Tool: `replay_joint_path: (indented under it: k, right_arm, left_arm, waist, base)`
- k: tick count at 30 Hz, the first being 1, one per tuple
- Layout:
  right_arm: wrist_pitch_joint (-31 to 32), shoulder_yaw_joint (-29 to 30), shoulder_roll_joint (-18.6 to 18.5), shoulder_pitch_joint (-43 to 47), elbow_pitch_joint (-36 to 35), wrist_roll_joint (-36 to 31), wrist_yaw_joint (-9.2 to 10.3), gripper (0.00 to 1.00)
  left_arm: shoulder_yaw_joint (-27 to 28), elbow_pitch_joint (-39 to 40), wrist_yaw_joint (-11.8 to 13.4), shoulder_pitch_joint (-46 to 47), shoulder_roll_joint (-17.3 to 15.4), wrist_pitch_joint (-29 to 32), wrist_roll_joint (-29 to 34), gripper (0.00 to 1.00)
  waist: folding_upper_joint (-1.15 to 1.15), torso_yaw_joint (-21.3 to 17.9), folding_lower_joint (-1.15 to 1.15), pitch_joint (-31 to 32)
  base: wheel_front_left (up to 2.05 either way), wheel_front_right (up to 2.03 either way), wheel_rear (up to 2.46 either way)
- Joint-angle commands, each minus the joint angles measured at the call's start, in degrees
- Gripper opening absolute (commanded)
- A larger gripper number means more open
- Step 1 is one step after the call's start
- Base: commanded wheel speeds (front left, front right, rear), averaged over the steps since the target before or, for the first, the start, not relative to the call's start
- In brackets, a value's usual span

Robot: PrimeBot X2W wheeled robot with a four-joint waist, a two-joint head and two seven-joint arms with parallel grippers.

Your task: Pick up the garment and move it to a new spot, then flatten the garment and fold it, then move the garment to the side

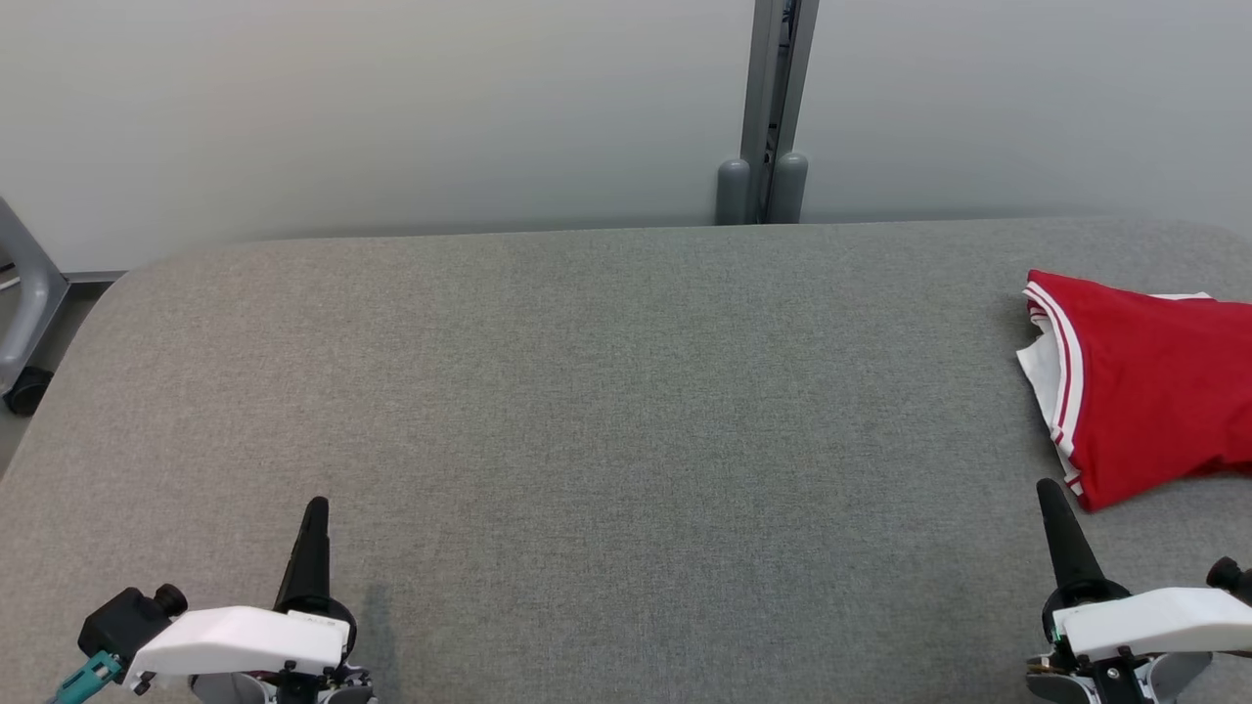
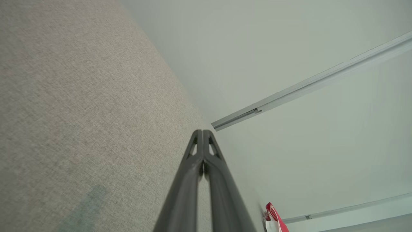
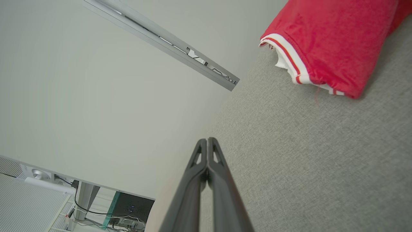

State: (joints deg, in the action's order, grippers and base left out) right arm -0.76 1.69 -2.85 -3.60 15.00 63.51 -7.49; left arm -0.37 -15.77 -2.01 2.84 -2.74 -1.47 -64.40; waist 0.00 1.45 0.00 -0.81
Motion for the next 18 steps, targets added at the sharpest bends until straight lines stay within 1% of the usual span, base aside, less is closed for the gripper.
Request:
replay_joint_path:
  k: [1, 18]
  right_arm:
    - [0.4, 0.5, -0.5, -1.3, -0.9, 1.6, 0.00, 0.00]
    - [2.5, 1.7, -0.6, -1.8, -0.9, 10.2, -0.01, 0.00]
  left_arm:
    - [0.6, 0.7, -0.6, 1.8, -0.3, 0.4, -1.5, 0.00]
    - [2.6, 1.1, -2.2, 2.4, -0.3, 2.8, -9.7, 0.00]
  waist:
    - [0.00, 0.0, 0.00, 0.0]
    - [0.00, -0.4, 0.00, 0.2]
  base:
    - [0.00, 0.00, 0.00]
    - [0.00, 0.00, 0.00]
